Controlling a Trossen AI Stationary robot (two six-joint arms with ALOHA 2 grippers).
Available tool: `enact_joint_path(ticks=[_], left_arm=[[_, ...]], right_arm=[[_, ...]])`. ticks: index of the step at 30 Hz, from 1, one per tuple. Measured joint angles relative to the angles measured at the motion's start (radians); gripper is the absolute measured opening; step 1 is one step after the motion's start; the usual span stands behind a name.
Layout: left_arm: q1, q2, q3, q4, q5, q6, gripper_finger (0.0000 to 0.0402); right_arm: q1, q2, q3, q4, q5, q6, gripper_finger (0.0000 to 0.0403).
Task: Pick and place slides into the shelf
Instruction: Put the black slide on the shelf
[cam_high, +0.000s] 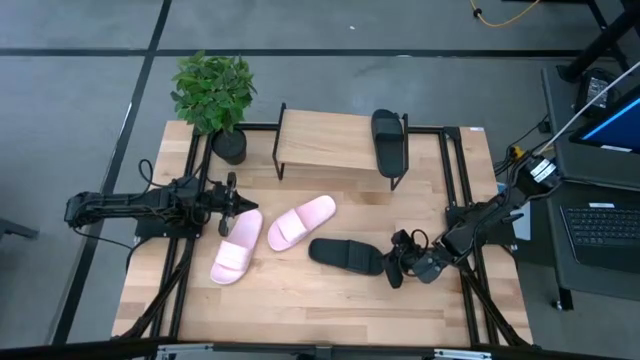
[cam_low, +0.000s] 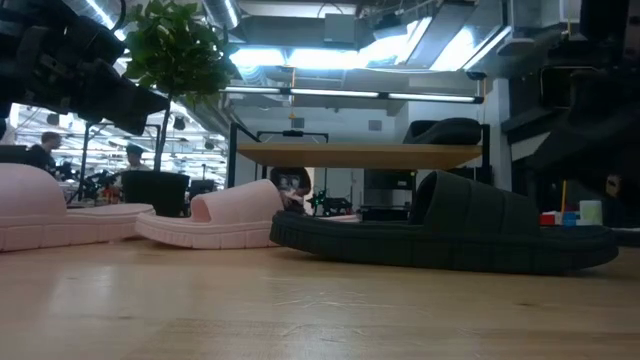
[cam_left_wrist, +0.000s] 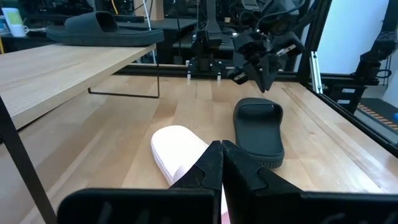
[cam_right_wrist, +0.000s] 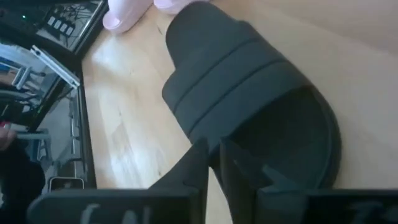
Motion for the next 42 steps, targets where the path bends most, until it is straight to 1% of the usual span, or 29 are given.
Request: enact_joint_path(ticks=[7,10,13,23,30,35,38,42], left_arm=[[0.0,0.0,0.0,0.0,0.0,0.0,0.0],[0.0,0.0,0.0,0.0,0.0,0.0,0.0],[0.0,0.0,0.0,0.0,0.0,0.0,0.0],[0.0,0.0,0.0,0.0,0.0,0.0,0.0],[0.0,0.0,0.0,0.0,0.0,0.0,0.0],[0.0,0.0,0.0,0.0,0.0,0.0,0.0],[0.0,0.0,0.0,0.0,0.0,0.0,0.0],[0.0,0.0,0.0,0.0,0.0,0.0,0.0]], right_arm=[[-0.014,0.009,0.0,0.014,0.01,-0.004,0.0114],[-0.021,0.009,0.0,0.014,-0.001,0.007,0.0131],[-0.029,0.009,0.0,0.01,-0.024,0.047,0.0141],[-0.037,0.012,0.0,0.015,-0.025,0.052,0.0146],[-0.037,0.094,-0.001,0.073,-0.043,0.101,0.0146],[-0.037,0.146,-0.001,0.138,-0.039,0.103,0.0146],[-0.043,0.161,-0.001,0.18,-0.047,0.1,0.0146],[-0.061,0.167,-0.001,0.207,-0.085,0.1,0.0146]])
